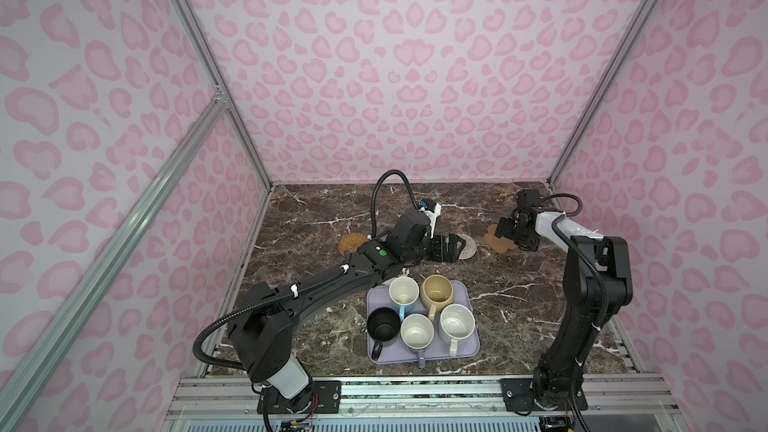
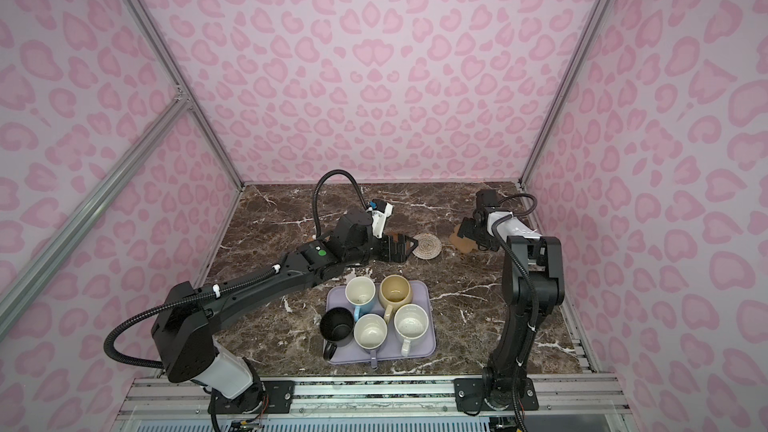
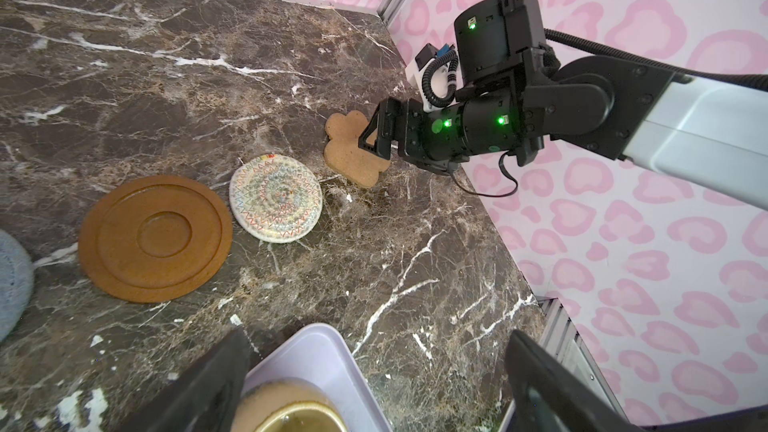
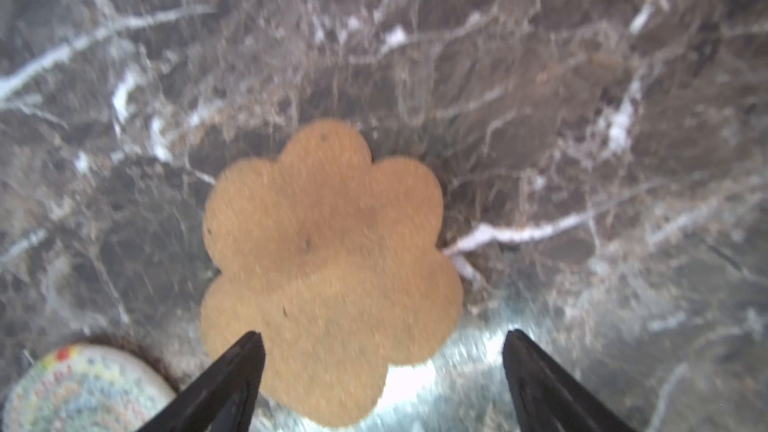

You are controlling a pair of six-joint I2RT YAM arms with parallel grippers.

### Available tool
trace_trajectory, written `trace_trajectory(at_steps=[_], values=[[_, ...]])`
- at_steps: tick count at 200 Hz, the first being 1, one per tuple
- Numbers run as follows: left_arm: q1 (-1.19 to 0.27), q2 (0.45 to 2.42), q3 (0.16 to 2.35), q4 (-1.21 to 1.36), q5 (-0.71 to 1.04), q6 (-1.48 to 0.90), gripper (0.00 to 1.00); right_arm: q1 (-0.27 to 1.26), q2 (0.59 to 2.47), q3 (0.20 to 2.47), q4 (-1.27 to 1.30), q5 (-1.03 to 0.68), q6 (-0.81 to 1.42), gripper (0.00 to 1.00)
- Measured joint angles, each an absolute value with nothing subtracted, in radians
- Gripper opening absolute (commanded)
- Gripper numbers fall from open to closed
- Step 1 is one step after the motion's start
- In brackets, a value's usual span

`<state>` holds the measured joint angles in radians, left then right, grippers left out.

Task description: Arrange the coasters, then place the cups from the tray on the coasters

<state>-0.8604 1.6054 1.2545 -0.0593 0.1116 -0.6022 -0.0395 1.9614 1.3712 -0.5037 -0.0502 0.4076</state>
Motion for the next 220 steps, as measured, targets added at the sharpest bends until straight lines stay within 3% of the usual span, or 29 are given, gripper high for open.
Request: trace_trajectory(at_steps=[125,220], values=[[-0.86,1.65,1.295,-0.096,0.067,-0.582,0.99,-0.027,2.146,1.602,-0.537,-0.083,0.373,0.87],[-0.86,1.662,1.313,-0.131,0.044,-0.574,0.99,0.087,2.265,1.794,-0.667,0.114,0.254,0.78]])
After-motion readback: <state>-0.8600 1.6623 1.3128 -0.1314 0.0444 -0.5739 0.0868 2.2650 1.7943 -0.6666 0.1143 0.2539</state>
